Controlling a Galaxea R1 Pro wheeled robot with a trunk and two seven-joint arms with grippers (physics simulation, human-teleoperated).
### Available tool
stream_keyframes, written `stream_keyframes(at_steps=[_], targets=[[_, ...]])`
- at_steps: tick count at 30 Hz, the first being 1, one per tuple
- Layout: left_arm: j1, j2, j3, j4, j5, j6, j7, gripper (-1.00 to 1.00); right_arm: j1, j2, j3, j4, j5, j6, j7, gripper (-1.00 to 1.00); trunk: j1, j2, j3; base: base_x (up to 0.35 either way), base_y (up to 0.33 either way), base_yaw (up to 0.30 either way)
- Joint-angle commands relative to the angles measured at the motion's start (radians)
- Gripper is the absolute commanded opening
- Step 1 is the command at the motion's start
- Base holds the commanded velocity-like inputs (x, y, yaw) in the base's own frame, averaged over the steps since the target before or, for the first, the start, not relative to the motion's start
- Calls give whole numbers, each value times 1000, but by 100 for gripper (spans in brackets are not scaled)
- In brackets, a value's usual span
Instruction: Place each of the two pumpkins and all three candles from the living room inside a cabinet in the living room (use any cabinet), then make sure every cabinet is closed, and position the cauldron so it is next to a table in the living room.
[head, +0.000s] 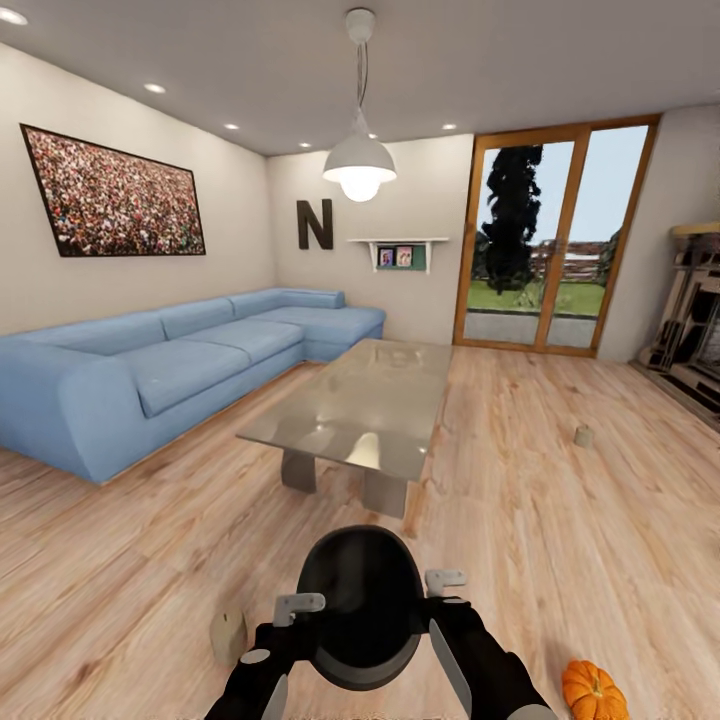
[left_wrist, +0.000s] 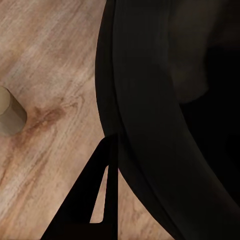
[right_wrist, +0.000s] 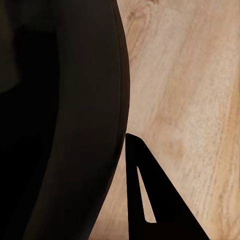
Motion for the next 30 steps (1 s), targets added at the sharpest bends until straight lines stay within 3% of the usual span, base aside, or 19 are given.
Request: stream_keyframes(at_steps=[1,23,30], targets=[[-1,0,0,-1,52,-1,-57,-100,-1,1,0,-3,-13,-4,5,-100,4,-7,-3,0,0,-13],[-1,0,0,-1,52,-1,-57,-100,-1,1,0,-3,-13,-4,6,-100,88,-161,-62,0,0,-198],[-1,0,0,-1,52,-1,-57,-100,-1,1,0,-3,-13,-4,6,-100,88,-161,-62,0,0,-11]])
